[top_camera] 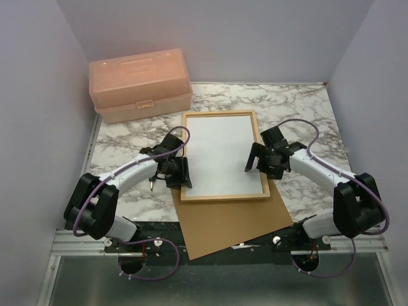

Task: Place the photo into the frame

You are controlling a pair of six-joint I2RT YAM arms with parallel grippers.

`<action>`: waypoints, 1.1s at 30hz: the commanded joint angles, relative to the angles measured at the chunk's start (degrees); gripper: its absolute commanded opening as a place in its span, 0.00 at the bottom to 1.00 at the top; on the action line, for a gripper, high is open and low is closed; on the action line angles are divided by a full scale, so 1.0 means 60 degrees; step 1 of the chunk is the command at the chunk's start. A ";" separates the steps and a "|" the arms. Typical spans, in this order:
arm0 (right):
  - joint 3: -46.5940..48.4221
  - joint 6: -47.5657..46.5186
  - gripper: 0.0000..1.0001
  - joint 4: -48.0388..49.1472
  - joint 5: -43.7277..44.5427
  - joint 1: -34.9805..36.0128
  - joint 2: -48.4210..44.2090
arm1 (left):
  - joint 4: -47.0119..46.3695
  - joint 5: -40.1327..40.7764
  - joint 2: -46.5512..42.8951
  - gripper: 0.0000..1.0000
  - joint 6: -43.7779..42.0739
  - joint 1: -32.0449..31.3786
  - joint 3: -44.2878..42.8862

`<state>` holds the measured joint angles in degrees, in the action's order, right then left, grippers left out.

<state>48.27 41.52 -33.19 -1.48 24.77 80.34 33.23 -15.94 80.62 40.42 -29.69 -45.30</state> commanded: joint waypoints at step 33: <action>0.1868 -0.0472 1.00 0.0666 -0.0006 -0.1448 0.1804 | 0.2181 0.2241 0.2774 0.99 -0.0851 -0.0324 -0.4974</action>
<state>59.20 37.78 -31.29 0.05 15.49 93.36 41.95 -12.67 101.49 36.07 -31.27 -74.56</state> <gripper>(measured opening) 0.998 0.973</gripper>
